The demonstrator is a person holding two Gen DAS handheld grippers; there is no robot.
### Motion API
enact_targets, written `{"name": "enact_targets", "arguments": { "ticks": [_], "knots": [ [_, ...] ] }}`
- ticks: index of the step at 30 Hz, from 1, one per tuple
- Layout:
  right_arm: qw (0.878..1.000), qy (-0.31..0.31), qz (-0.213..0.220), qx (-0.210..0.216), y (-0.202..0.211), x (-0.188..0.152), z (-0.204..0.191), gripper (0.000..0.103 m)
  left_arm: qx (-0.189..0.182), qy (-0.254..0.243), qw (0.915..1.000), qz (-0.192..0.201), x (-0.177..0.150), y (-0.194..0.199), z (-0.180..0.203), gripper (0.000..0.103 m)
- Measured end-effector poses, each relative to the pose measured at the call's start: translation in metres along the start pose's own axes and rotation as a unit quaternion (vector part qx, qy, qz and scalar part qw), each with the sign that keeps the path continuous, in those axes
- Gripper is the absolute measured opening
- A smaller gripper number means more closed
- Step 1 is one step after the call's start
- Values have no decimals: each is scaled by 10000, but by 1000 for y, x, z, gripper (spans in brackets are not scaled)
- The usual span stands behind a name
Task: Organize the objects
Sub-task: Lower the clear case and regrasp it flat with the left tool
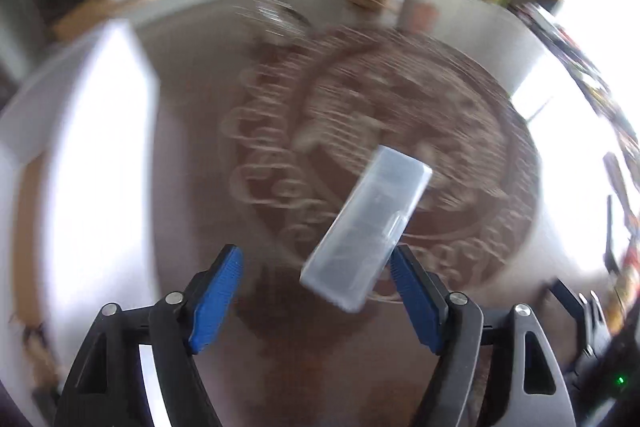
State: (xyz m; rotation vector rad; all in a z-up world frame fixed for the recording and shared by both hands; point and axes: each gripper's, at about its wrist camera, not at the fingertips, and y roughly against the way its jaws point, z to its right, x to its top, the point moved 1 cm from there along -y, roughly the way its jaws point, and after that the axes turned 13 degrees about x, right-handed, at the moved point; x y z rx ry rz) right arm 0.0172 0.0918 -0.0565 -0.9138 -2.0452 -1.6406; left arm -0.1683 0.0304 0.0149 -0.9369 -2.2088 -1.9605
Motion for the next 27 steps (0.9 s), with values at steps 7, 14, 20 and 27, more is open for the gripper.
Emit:
{"name": "enact_targets", "arguments": {
  "ticks": [7,14,20,27],
  "knots": [
    [10000,1,5,-4,0,0,0,100,1146,114,9916,592,6,6,-13,76],
    [10000,7,2,-9,1,0,0,100,1279,-165,9906,466,27,-20,-9,76],
    [10000,31,-11,-23,1,-1,-1,100,569,-387,9963,519,43,-37,9,98],
    [10000,21,-7,-9,1,0,0,100,274,-907,9955,60,48,-62,38,103]
  ]
}}
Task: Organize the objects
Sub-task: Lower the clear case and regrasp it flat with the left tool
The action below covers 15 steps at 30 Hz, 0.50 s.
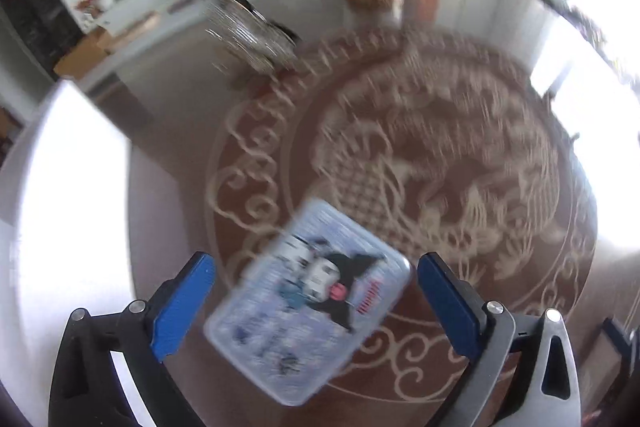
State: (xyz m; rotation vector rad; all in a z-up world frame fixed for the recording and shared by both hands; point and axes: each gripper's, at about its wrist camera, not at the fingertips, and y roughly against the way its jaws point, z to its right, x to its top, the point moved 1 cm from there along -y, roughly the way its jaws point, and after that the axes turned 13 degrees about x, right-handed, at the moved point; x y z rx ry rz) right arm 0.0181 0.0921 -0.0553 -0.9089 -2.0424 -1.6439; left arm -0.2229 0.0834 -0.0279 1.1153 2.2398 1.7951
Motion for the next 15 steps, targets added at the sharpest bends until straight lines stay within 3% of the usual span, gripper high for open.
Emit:
{"name": "enact_targets", "arguments": {
  "ticks": [2,4,8,12,15],
  "knots": [
    [10000,-1,4,10,0,-1,0,100,82,-200,9997,75,-9,-1,12,103],
    [10000,-8,7,13,-1,-1,0,100,248,-92,9991,342,-17,3,14,103],
    [10000,11,-9,6,-1,-1,-1,101,126,937,9951,285,-31,3,-6,63],
    [10000,4,-5,24,-1,0,-1,101,201,1580,9871,185,-58,6,-15,61],
    [10000,18,-15,22,-1,-1,-1,101,259,1792,9832,235,-86,15,-13,61]
  ]
}}
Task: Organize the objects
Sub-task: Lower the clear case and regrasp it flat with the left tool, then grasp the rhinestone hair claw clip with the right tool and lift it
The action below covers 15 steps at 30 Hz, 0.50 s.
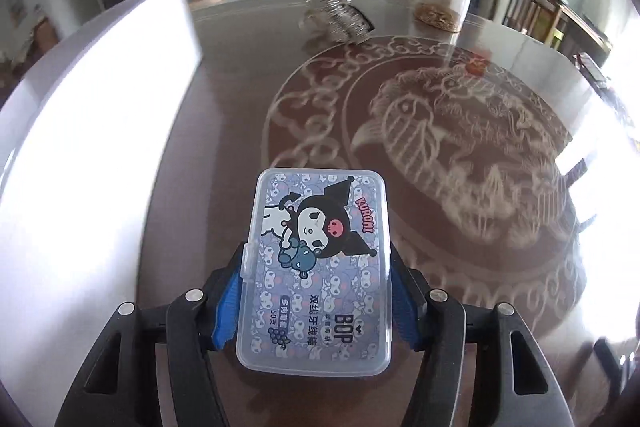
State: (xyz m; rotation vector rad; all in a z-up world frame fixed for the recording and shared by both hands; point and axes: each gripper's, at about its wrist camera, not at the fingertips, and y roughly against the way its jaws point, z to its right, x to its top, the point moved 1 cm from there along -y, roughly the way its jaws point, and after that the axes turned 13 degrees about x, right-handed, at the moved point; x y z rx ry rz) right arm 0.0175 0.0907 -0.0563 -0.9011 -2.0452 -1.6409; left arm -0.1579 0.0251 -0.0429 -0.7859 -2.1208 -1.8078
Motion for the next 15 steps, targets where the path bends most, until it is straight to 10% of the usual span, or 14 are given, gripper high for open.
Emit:
{"name": "enact_targets", "arguments": {
  "ticks": [15],
  "knots": [
    [9967,264,-697,314,-59,79,17,103,10,126,9979,638,-35,15,-22,63]
  ]
}}
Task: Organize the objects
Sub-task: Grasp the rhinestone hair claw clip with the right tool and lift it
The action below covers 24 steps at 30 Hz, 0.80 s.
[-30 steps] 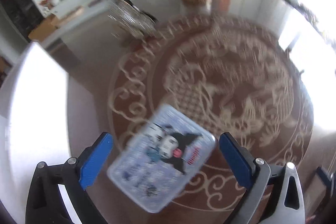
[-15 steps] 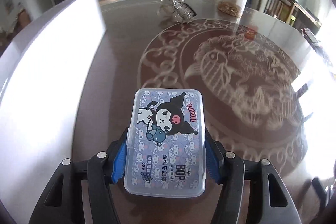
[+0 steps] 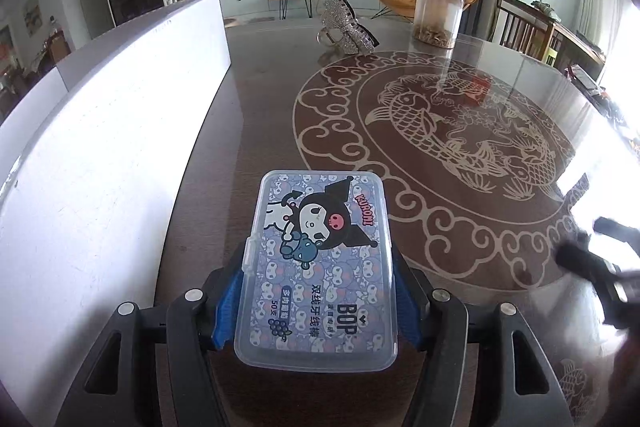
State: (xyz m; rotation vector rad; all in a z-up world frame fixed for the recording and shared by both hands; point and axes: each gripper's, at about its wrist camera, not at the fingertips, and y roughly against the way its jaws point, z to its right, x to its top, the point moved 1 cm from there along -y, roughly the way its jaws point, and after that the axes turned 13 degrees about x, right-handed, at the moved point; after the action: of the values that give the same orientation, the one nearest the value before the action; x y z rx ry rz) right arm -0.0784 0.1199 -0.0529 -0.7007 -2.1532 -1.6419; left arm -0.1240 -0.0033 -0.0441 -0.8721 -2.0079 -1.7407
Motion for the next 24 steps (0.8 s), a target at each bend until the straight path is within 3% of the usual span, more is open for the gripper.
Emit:
{"name": "enact_targets", "arguments": {
  "ticks": [4,14,24],
  "knots": [
    [9983,529,-142,-174,-42,47,-1,103,2,1,10000,-1,0,2,-1,63],
    [9891,1407,-186,399,-142,169,-39,103,13,-2,10000,-3,0,2,0,64],
    [9872,1506,-214,472,-207,247,-68,103,16,4,10000,-7,1,1,2,64]
  ]
}}
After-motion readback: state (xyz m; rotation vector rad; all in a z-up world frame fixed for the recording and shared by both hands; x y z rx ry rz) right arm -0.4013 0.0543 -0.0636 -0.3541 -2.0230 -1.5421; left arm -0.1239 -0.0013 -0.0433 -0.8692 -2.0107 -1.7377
